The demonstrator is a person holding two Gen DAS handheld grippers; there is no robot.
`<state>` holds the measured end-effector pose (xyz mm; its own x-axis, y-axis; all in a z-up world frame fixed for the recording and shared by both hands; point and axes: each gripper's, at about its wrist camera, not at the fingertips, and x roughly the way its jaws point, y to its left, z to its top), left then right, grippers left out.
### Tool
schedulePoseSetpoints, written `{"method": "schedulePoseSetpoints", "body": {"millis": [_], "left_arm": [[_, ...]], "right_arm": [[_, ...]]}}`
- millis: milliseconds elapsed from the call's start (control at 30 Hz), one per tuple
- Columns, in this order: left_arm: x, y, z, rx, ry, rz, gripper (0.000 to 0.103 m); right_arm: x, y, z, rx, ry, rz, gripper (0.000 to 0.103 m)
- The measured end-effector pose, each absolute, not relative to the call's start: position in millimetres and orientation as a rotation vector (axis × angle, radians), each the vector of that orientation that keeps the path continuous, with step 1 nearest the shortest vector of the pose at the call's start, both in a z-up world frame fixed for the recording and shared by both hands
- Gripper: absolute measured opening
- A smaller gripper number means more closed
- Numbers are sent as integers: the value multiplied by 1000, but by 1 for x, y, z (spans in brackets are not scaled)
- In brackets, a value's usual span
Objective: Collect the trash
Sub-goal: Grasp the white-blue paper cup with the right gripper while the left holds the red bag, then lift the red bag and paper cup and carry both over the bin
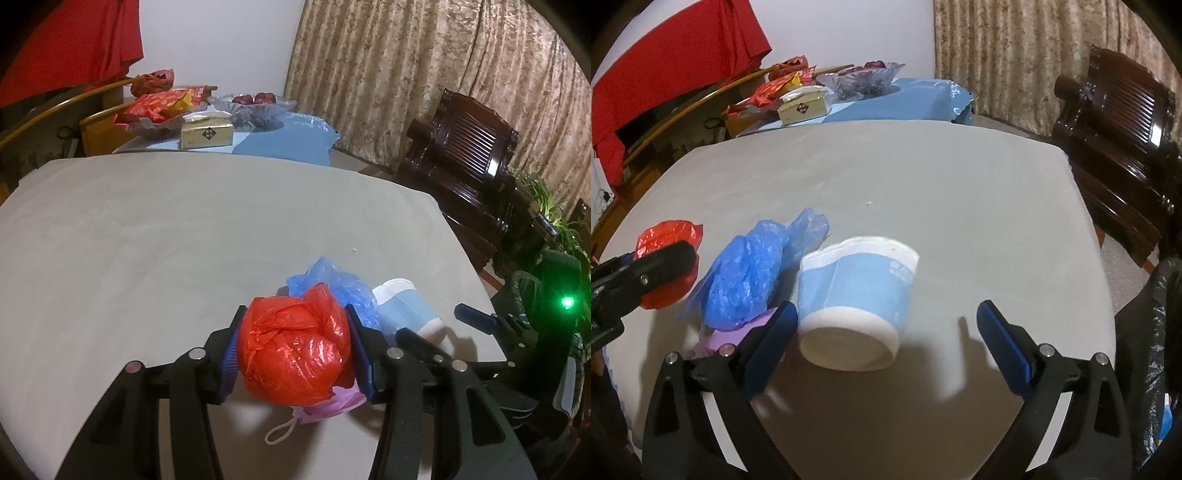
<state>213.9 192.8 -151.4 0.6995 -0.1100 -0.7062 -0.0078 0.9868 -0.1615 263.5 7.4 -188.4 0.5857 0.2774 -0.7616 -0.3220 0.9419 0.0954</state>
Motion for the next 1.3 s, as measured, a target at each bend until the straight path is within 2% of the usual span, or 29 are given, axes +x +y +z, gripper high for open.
{"method": "schedulePoseSetpoints", "body": {"millis": [133, 200, 267, 300, 367, 533, 1300], "left_arm": [[214, 193, -152, -157, 795, -55, 50], [214, 194, -152, -159, 795, -54, 51], [215, 196, -152, -160, 796, -53, 51], [216, 196, -152, -158, 798, -53, 51], [216, 196, -153, -158, 800, -54, 51], [216, 194, -153, -159, 798, -56, 51], [214, 159, -115, -138, 735, -94, 51]], "right_arm": [[265, 16, -191, -54, 886, 363, 95], [267, 19, -194, -65, 890, 358, 92], [271, 18, -199, -55, 913, 365, 77], [272, 18, -200, -42, 924, 376, 75], [271, 17, -200, -36, 929, 387, 63], [268, 11, -194, -13, 929, 398, 60], [240, -52, -139, 37, 853, 304, 57]]}}
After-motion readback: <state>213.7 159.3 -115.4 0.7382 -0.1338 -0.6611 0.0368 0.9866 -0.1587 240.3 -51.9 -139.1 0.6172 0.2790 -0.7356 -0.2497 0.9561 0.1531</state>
